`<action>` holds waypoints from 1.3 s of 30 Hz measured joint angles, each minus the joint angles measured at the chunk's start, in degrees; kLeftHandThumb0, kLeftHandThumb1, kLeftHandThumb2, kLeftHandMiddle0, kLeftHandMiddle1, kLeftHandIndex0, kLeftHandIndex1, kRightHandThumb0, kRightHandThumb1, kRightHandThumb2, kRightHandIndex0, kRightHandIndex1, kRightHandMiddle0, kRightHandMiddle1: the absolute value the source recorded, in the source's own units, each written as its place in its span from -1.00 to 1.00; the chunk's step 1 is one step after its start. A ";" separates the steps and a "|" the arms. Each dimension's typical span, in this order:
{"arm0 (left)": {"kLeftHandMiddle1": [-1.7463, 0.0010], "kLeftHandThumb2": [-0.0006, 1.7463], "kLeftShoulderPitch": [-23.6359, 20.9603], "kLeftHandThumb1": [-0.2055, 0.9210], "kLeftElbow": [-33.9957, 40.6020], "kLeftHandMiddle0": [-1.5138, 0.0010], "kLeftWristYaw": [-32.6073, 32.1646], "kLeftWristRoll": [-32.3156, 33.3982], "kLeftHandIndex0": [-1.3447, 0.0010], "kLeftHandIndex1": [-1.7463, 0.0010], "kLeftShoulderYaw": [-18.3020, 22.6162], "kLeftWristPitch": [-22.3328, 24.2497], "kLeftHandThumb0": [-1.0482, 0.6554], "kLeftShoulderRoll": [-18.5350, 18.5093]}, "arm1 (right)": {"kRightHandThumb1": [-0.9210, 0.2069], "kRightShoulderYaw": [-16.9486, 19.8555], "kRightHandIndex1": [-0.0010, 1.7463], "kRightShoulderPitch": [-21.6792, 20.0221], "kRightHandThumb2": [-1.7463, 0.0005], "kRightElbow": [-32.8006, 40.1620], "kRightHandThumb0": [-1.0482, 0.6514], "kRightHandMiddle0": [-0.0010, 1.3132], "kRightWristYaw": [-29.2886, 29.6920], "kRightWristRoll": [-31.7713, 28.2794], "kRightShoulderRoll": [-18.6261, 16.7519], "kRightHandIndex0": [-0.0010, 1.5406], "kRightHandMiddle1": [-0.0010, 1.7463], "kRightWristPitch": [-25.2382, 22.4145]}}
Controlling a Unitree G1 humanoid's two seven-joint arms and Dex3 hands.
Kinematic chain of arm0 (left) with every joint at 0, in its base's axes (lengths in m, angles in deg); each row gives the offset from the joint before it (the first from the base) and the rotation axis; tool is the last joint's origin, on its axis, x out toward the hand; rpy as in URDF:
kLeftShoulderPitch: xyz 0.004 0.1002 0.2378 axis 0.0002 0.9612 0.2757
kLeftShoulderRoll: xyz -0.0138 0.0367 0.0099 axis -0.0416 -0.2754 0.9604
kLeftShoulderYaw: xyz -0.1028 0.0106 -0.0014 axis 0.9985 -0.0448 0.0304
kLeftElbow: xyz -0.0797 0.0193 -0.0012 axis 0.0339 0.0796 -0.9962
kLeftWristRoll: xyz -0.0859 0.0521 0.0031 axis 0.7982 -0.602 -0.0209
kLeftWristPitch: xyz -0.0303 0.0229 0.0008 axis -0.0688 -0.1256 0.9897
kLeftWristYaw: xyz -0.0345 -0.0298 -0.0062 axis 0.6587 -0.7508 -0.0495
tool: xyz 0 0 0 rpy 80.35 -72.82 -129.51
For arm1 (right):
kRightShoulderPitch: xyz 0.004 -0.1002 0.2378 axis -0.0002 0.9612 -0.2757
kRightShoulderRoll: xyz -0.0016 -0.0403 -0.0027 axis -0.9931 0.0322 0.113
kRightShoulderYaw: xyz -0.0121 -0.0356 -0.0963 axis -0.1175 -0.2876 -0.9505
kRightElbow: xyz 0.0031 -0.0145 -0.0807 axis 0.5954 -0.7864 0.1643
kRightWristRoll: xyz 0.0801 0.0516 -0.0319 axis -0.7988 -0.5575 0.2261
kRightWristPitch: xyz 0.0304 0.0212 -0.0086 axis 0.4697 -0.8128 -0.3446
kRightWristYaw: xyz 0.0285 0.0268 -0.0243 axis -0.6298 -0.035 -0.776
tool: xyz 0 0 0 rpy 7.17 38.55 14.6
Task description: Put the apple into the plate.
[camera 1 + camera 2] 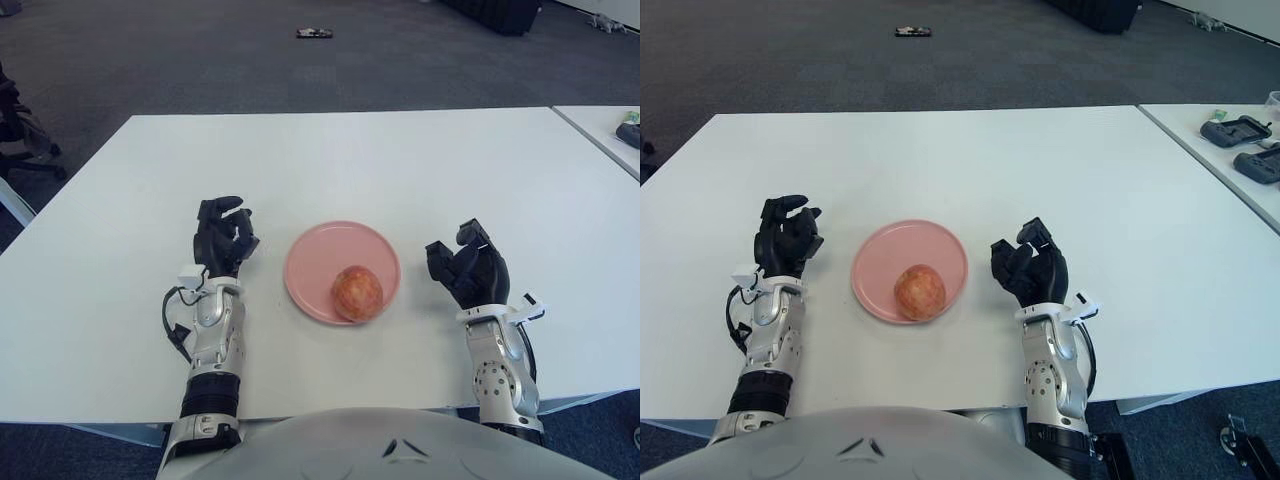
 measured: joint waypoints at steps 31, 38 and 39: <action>-1.00 0.20 5.47 0.33 2.72 -0.21 1.43 -5.08 0.35 -1.00 -1.45 1.79 -0.25 0.70 | 0.35 -0.78 1.00 -0.52 -0.74 -3.14 -0.41 0.14 -2.33 1.83 0.02 0.74 1.00 1.84; -1.00 0.18 6.90 0.35 3.68 -0.21 0.77 -6.36 0.36 -1.00 -1.91 2.97 -0.25 0.91 | 0.34 -0.76 1.00 -0.64 -0.73 -3.80 -0.41 0.13 -2.99 1.83 0.06 0.74 1.00 1.83; -1.00 0.18 7.08 0.35 3.72 -0.21 0.57 -6.60 0.37 -1.00 -1.94 2.97 -0.25 0.98 | 0.34 -0.74 1.00 -0.64 -0.73 -3.83 -0.41 0.13 -3.13 1.83 0.06 0.74 1.00 1.83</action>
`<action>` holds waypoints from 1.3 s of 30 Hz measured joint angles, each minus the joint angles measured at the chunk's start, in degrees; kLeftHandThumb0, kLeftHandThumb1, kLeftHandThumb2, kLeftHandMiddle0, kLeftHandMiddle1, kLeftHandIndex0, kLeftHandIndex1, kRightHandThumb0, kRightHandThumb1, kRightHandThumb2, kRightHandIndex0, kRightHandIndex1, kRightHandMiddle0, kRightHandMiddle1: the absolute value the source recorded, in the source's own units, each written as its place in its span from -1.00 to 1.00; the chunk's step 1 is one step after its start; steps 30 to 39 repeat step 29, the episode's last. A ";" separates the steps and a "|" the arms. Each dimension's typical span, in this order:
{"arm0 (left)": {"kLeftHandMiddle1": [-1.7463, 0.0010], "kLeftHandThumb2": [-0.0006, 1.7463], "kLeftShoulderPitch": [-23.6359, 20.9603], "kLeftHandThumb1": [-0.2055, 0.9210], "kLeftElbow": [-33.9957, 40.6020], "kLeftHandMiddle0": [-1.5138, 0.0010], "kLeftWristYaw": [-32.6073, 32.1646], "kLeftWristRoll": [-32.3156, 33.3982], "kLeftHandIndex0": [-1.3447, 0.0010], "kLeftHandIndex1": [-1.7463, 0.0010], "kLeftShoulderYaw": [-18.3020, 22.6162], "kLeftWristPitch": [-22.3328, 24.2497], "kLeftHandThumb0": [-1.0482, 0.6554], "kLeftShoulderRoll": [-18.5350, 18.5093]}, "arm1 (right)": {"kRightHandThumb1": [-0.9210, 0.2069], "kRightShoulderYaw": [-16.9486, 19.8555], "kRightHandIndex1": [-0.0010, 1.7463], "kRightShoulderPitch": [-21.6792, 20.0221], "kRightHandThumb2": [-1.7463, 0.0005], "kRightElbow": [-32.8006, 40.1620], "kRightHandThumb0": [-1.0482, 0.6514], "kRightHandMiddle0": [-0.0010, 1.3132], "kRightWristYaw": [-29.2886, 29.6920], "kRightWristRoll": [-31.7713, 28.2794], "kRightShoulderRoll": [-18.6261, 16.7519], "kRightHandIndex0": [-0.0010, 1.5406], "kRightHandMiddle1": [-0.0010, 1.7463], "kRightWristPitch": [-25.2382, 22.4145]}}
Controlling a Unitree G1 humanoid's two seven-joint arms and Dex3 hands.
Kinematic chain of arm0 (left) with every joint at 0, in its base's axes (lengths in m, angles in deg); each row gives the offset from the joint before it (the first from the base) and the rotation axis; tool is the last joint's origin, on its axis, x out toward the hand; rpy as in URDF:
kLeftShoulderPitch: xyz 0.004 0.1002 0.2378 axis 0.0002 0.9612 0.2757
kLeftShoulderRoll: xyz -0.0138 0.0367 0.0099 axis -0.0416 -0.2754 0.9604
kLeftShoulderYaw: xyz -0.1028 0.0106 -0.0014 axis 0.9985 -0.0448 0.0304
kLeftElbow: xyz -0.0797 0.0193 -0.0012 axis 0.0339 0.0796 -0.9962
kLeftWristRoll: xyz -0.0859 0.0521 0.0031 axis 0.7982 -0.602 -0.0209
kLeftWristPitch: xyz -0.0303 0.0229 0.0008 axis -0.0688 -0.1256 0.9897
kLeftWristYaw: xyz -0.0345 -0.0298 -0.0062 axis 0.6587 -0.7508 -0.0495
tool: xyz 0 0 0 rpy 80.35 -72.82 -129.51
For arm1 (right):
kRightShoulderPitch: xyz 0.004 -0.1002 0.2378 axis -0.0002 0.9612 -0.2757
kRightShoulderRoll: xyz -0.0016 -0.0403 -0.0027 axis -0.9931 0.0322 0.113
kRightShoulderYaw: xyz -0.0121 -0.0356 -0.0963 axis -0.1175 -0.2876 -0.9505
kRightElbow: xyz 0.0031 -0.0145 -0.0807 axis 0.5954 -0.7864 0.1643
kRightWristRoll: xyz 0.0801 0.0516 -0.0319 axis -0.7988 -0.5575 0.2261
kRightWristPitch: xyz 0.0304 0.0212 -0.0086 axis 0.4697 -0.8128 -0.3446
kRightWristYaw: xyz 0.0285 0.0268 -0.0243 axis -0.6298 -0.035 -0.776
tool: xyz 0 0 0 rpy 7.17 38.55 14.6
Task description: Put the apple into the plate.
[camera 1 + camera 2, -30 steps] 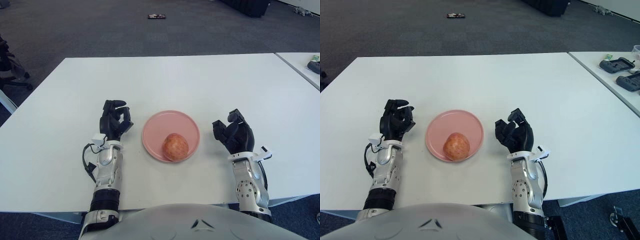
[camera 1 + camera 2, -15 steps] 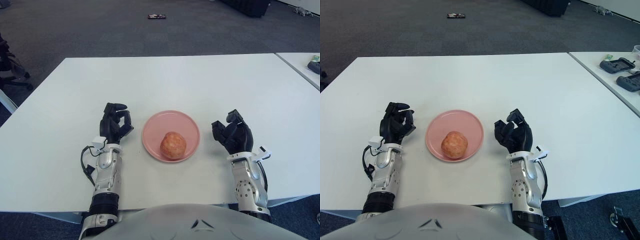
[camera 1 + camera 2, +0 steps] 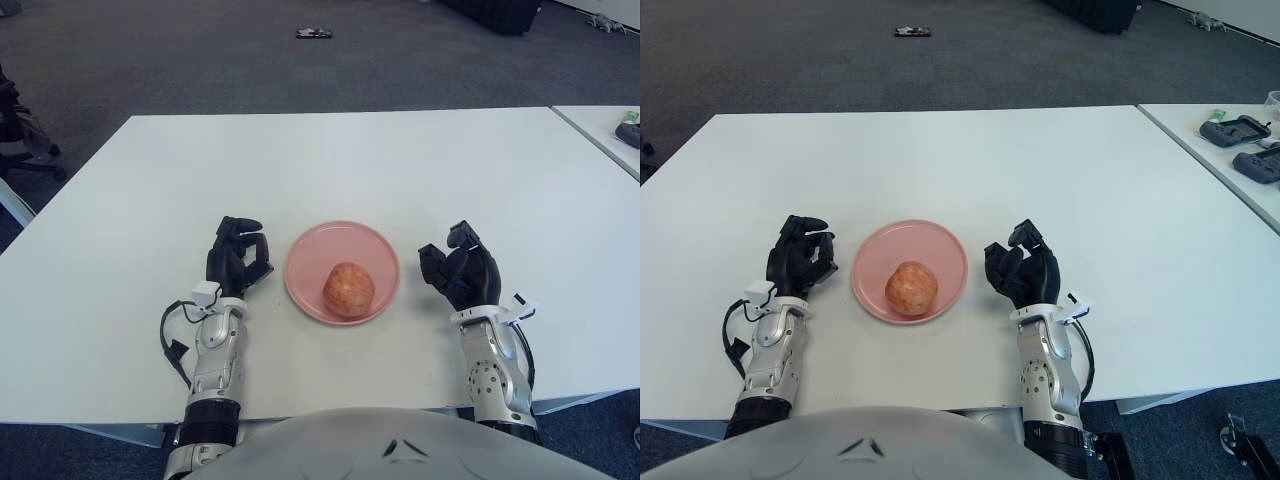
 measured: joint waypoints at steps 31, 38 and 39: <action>-1.00 0.10 3.08 0.45 2.35 -0.13 -2.90 -1.56 0.43 -1.00 -0.69 0.24 -0.23 2.66 | 0.29 0.97 1.00 -0.17 -0.69 -1.43 -0.39 0.09 -5.03 -0.07 0.35 0.73 1.00 -4.20; -1.00 0.10 3.08 0.45 2.35 -0.13 -2.90 -1.56 0.43 -1.00 -0.69 0.24 -0.23 2.66 | 0.29 0.97 1.00 -0.17 -0.69 -1.43 -0.39 0.09 -5.03 -0.07 0.35 0.73 1.00 -4.20; -1.00 0.10 3.08 0.45 2.35 -0.13 -2.90 -1.56 0.43 -1.00 -0.69 0.24 -0.23 2.66 | 0.29 0.97 1.00 -0.17 -0.69 -1.43 -0.39 0.09 -5.03 -0.07 0.35 0.73 1.00 -4.20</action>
